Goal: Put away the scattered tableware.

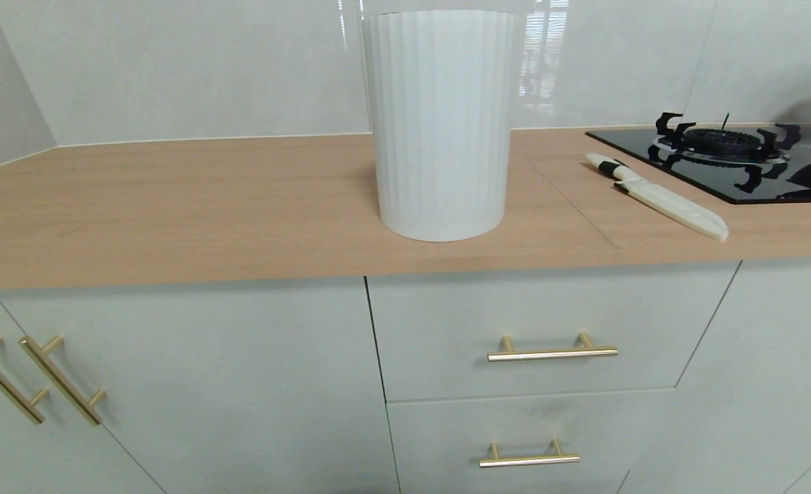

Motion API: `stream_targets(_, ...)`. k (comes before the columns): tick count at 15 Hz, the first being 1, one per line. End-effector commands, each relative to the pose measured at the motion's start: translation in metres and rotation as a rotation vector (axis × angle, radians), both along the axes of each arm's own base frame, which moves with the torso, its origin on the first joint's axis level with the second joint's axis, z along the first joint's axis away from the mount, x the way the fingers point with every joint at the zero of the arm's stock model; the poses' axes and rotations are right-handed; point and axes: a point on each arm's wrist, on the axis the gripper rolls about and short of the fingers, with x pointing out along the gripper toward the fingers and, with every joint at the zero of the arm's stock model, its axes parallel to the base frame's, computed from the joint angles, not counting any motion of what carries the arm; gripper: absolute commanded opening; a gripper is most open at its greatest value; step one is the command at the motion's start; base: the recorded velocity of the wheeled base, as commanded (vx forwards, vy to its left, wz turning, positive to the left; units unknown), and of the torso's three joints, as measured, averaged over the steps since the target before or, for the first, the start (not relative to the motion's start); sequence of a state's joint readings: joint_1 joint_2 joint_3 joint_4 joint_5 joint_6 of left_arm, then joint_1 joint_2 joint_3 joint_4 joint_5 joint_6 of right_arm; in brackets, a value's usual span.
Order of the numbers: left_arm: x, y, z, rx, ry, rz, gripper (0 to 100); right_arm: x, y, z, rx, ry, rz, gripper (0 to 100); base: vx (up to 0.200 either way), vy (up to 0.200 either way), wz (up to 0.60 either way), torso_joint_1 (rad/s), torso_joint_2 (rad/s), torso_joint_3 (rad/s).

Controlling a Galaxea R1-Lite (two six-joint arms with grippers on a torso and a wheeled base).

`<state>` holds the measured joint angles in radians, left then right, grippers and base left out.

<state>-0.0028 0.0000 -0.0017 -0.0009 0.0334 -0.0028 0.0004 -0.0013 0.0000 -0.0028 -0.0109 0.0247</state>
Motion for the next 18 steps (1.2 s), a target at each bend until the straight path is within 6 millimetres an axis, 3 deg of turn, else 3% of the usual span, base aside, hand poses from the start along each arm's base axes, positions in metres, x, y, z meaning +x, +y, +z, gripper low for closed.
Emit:
stream_targets(1,0.0001,0.0,0.0001,0.0,0.001,0.0,100,0.0001,0.0,0.0001,0.0,0.001,0.001,100,0.0,0.0,0.0,0.0,0.0,0.0)
stream_targets(6,0.0001,0.0,-0.0001,-0.002,0.002,0.0,100,0.0001,0.0,0.0001,0.0,0.001,0.001,100,0.0,0.0,0.0,0.033,-0.17,-0.18)
stream_targets(18,0.0001,0.0,0.0001,0.0,0.001,0.0,100,0.0001,0.0,0.0001,0.001,0.001,0.0,100,0.0,0.0,0.0,0.184,-0.49,-0.285)
